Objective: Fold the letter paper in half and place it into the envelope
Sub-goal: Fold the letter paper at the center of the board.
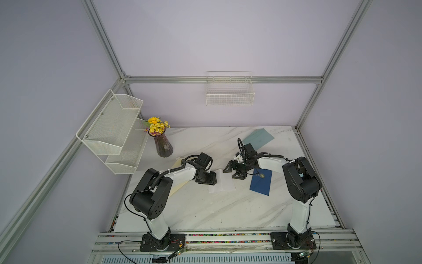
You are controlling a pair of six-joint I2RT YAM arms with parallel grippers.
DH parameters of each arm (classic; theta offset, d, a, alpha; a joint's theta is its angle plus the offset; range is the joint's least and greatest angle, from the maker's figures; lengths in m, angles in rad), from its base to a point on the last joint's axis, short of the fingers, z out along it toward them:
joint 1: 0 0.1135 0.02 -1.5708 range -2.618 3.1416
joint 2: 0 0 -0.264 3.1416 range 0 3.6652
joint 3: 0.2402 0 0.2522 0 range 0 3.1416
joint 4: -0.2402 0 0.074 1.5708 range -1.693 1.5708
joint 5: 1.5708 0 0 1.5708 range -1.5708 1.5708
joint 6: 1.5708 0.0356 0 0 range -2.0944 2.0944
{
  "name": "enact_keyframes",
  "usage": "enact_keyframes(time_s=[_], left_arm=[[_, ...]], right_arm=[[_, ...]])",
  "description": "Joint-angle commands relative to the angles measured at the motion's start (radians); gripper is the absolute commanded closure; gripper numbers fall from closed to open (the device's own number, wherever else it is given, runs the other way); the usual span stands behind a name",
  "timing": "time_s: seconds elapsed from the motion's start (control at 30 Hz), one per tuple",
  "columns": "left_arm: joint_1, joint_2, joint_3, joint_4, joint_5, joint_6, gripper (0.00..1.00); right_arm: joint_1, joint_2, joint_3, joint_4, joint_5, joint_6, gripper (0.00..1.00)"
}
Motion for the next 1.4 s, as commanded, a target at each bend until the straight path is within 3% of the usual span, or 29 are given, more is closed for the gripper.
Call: enact_keyframes(time_s=[0.0, 0.5, 0.67, 0.87, 1.37], left_arm=[[0.001, 0.004, 0.015, 0.044, 0.074, -0.008, 0.41], [0.002, -0.055, -0.023, 0.099, 0.13, -0.029, 0.58], [0.001, -0.06, -0.025, 0.111, 0.138, -0.041, 0.59], [0.002, -0.041, -0.033, 0.115, 0.132, -0.046, 0.6], [0.002, -0.01, -0.053, 0.182, 0.157, -0.08, 0.6]], right_arm=[[0.012, 0.058, -0.051, -0.027, 0.011, 0.015, 0.21], [0.012, 0.07, -0.074, 0.002, -0.016, 0.027, 0.35], [0.012, 0.062, -0.076, 0.008, -0.022, 0.032, 0.38], [0.013, 0.008, -0.099, 0.05, -0.068, 0.054, 0.17], [0.023, -0.008, -0.105, 0.085, -0.102, 0.069, 0.05]])
